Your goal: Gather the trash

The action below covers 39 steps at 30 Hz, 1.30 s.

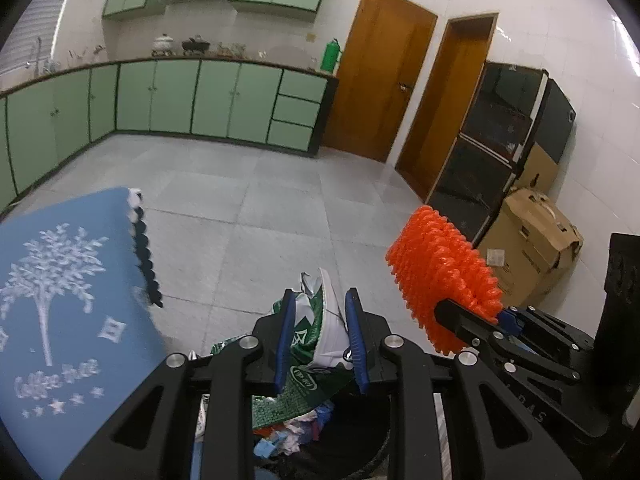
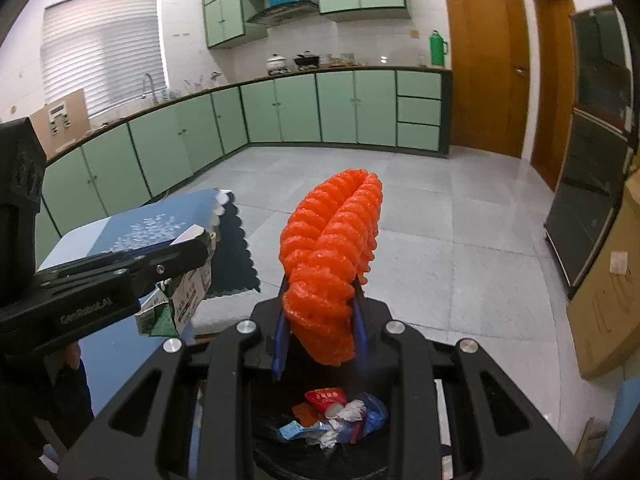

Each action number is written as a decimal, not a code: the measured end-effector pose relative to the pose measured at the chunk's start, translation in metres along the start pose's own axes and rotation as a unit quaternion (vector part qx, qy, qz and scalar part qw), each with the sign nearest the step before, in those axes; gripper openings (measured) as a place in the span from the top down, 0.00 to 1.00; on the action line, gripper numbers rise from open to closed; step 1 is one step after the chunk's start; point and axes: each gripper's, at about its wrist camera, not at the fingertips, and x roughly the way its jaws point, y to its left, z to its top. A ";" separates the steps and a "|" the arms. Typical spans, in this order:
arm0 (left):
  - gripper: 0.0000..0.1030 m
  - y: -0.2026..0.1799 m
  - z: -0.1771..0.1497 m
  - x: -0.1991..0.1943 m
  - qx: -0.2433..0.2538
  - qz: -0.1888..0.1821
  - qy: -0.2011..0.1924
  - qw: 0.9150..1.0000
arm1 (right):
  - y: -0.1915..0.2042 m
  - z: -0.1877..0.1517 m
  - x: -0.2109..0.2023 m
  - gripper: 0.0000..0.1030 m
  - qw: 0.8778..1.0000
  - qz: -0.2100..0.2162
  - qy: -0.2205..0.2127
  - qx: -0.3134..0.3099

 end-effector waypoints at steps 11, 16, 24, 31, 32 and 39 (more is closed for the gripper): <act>0.76 -0.013 -0.015 0.047 0.011 0.001 0.046 0.999 | -0.028 -0.028 0.024 0.74 0.999 -0.015 0.033 0.029; 0.64 -0.010 -0.016 0.057 0.004 -0.002 0.064 0.998 | -0.032 -0.033 0.037 0.58 0.998 -0.018 0.050 0.031; 0.45 0.002 -0.011 0.050 -0.012 0.013 0.056 0.998 | -0.034 -0.039 0.043 0.16 0.997 -0.034 0.062 0.034; 0.16 0.015 -0.004 0.016 -0.012 0.057 0.028 0.998 | -0.030 -0.038 0.033 0.07 0.996 -0.023 0.065 0.052; 0.15 0.015 -0.003 0.012 -0.011 0.061 0.027 0.998 | -0.030 -0.036 0.031 0.06 0.996 -0.013 0.067 0.060; 0.06 0.019 -0.004 -0.029 -0.009 0.097 0.014 0.995 | -0.021 -0.019 0.006 0.05 0.996 0.012 0.062 0.067</act>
